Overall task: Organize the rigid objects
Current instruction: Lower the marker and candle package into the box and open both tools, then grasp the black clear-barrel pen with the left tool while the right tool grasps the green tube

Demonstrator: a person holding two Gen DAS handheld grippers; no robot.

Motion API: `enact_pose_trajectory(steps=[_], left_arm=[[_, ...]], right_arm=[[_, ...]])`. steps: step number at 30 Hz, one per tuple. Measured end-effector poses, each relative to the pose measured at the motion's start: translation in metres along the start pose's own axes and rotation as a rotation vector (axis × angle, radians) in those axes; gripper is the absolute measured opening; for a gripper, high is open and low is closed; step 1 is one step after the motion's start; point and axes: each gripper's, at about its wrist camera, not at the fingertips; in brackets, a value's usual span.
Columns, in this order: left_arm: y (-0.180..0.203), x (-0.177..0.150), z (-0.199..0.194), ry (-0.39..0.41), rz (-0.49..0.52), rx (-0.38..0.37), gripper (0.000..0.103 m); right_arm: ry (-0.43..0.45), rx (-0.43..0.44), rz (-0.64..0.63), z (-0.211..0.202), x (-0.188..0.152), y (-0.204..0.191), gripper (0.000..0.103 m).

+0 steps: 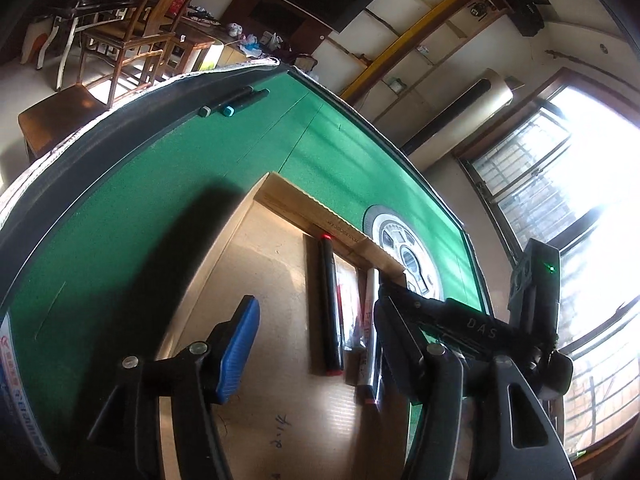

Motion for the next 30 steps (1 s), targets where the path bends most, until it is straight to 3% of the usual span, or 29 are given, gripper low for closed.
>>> enact_pose_trajectory(steps=[4,9,13,18,24,26,30], left_arm=[[0.018,-0.018,-0.020,0.033,0.031,-0.015,0.072],[0.054,-0.049,-0.041,0.071,0.046,-0.080,0.097],[0.099,-0.081,-0.039,0.040,0.143,-0.138,0.097],[0.145,-0.114,-0.020,-0.037,0.263,-0.138,0.097],[0.161,-0.130,-0.016,-0.056,0.289,-0.095,0.097],[0.165,-0.132,-0.016,-0.050,0.290,-0.081,0.097],[0.168,-0.135,-0.013,-0.047,0.294,-0.054,0.097]], right_arm=[[0.105,-0.026,-0.045,-0.059,-0.010,0.022,0.054],[0.224,-0.147,-0.041,-0.134,-0.029,0.083,0.058],[0.273,-0.264,0.017,-0.178,-0.045,0.141,0.058],[0.233,-0.285,0.059,-0.188,-0.060,0.186,0.058],[0.202,-0.333,0.043,-0.170,-0.057,0.215,0.058],[0.209,-0.320,0.020,-0.165,-0.056,0.218,0.058],[0.162,-0.189,-0.051,-0.159,-0.056,0.203,0.059]])
Point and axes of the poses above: each gripper's, at about its wrist camera, not at the fingertips, and z roughly the way its jaws point, y to its right, x to its top, and after that the axes turned 8 degrees about x, right-handed
